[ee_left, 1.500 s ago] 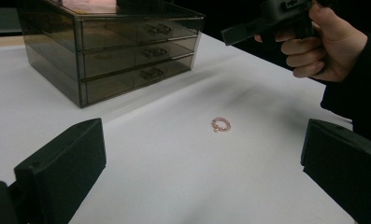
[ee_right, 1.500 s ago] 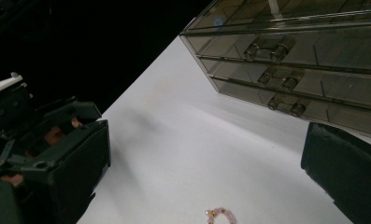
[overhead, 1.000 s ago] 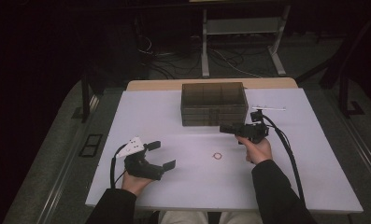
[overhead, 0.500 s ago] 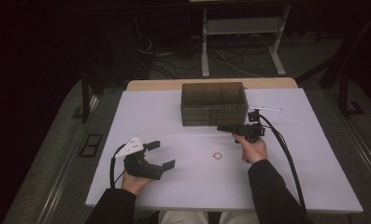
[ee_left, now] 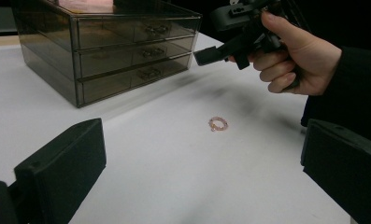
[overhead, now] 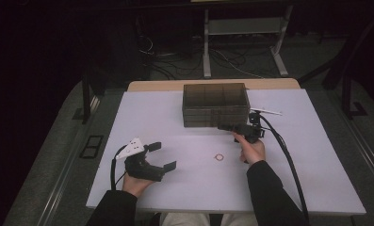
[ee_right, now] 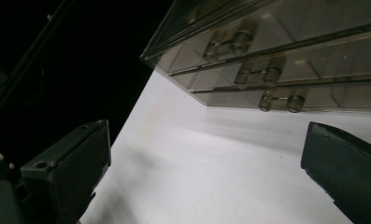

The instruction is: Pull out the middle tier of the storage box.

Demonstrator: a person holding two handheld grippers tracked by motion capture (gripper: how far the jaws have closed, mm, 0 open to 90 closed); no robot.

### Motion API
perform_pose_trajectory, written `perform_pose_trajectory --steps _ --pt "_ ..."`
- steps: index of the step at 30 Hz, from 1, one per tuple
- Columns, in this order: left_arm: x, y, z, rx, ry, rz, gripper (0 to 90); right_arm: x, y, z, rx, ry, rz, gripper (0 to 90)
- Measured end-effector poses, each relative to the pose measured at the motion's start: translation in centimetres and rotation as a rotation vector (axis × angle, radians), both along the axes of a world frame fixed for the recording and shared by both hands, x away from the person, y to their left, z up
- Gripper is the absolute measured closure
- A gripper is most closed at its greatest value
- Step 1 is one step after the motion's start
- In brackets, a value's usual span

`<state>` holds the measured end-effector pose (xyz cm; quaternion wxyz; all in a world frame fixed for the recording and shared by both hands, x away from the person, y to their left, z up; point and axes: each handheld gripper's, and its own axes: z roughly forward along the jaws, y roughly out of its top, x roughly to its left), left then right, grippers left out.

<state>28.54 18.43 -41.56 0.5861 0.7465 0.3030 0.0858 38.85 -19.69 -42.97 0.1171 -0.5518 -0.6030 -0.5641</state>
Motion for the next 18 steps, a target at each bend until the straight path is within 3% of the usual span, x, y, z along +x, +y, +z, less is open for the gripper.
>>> perform_pose_trajectory --steps 5,11,18 --pt "0.0 0.0 0.0 -0.003 -0.001 0.000 0.0 0.5 -0.5 -0.6 0.057 0.059 -0.039 0.9" --pt "0.0 0.0 0.0 -0.004 -0.002 0.001 0.0 0.8 -0.7 -0.9 0.091 0.089 -0.069 0.9" --pt "0.0 0.0 0.0 -0.005 -0.001 0.000 0.0 0.8 -0.3 -1.6 0.184 0.146 -0.120 0.9"
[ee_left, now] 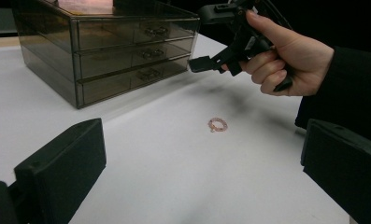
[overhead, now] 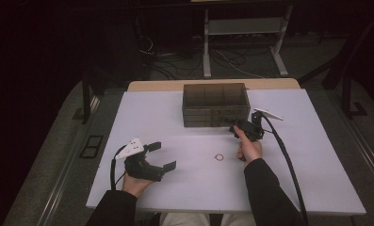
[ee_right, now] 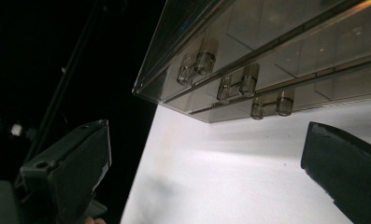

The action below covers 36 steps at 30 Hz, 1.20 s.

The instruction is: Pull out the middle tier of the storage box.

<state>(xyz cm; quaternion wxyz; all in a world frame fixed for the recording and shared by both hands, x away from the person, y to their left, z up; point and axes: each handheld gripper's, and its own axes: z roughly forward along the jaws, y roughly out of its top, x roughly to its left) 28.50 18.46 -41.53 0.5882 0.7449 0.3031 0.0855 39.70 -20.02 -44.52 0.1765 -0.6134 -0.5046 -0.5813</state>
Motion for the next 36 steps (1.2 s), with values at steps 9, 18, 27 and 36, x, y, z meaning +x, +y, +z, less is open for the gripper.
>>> perform_pose_trajectory --steps 9,18,27,36 --pt "0.0 0.0 0.0 0.000 -0.001 -0.001 0.0 0.2 0.6 -0.5 0.069 0.048 -0.051 0.9" --pt "0.0 0.0 0.0 -0.002 -0.001 -0.003 0.0 0.4 1.4 -1.0 0.102 0.077 -0.111 1.0" --pt "0.0 0.0 0.0 -0.002 0.000 -0.005 0.0 0.4 1.8 -1.5 0.133 0.068 -0.142 15.6" --pt "0.0 0.0 0.0 -0.003 -0.001 -0.008 0.0 0.4 2.0 -2.0 0.127 0.094 -0.155 30.0"
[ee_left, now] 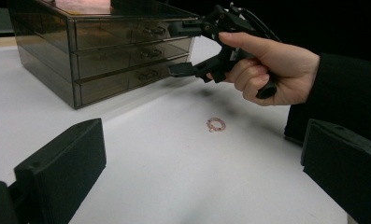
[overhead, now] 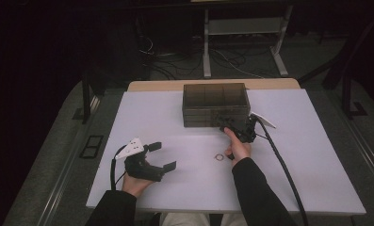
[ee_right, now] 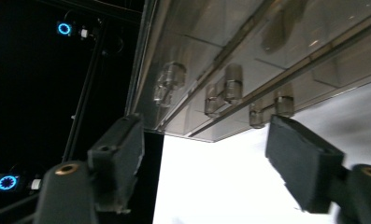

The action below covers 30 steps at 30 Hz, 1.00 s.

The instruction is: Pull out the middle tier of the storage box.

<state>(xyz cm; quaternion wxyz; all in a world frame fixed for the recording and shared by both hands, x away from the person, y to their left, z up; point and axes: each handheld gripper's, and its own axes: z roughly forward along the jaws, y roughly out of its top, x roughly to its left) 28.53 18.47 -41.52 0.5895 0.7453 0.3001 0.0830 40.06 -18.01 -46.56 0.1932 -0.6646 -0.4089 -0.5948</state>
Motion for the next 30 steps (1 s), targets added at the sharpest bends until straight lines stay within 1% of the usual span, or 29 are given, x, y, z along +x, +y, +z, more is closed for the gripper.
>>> perform_pose_trajectory --steps 4,5,12,16,20,24,29,30 --pt "0.0 0.0 0.0 0.000 -0.001 -0.001 0.0 0.0 -0.2 -0.3 0.000 0.011 -0.012 36.0" --pt "0.0 0.0 0.0 0.000 -0.001 -0.001 0.0 0.0 -0.2 -0.3 0.004 0.020 -0.015 37.5" --pt "0.0 0.0 0.0 -0.002 -0.001 -0.003 0.0 0.2 -0.3 -0.8 0.012 0.031 -0.024 48.1" --pt "0.0 -0.1 0.0 -0.001 -0.002 -0.005 0.0 0.3 -0.3 -1.0 0.021 0.046 -0.031 54.0" --pt "0.0 -0.1 0.0 -0.001 -0.002 -0.006 0.0 0.5 -0.3 -1.2 0.041 0.060 -0.043 59.3" --pt "0.0 -0.1 0.0 -0.001 -0.002 -0.006 0.0 0.6 -0.3 -1.4 0.062 0.064 -0.047 64.0" --pt "0.0 -0.1 0.0 -0.003 -0.001 -0.006 0.0 0.7 -0.3 -1.6 0.086 0.092 -0.053 69.5" --pt "0.0 -0.1 0.0 -0.002 -0.001 -0.007 0.0 0.8 -0.3 -1.6 0.089 0.091 -0.056 70.4"
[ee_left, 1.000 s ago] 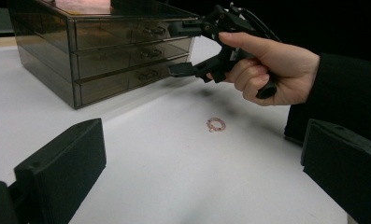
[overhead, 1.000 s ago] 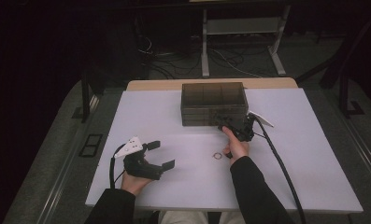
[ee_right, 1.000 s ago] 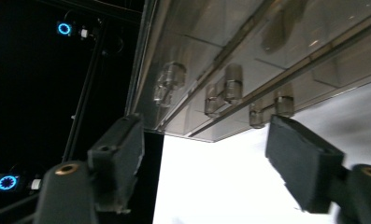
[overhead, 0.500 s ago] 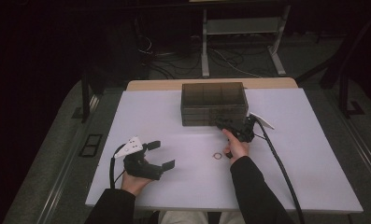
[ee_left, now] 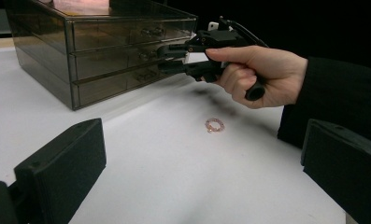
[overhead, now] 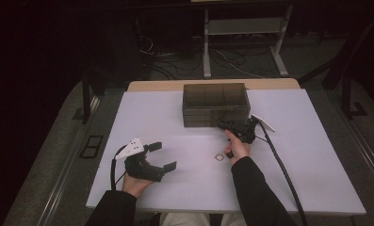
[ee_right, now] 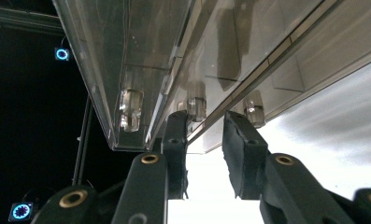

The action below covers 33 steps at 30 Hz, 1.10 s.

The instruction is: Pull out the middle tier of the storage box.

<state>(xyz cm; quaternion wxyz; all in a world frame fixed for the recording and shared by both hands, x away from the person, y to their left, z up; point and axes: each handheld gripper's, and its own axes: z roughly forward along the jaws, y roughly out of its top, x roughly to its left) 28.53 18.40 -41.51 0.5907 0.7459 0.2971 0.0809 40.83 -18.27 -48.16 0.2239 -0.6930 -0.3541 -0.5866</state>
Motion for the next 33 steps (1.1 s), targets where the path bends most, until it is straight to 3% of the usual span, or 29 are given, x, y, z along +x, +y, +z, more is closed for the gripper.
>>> perform_pose_trajectory --steps 9,24,33 --pt "-0.02 0.00 0.01 -0.001 -0.001 0.002 0.0 0.14 -0.02 0.13 0.017 -0.016 -0.026 78.7" --pt "0.00 0.01 0.00 0.001 -0.001 0.002 0.0 0.06 0.46 0.10 0.028 -0.006 -0.044 78.8" --pt "-0.02 0.06 0.02 0.001 -0.001 0.002 0.0 -0.15 0.68 0.45 0.005 0.007 -0.064 80.0"
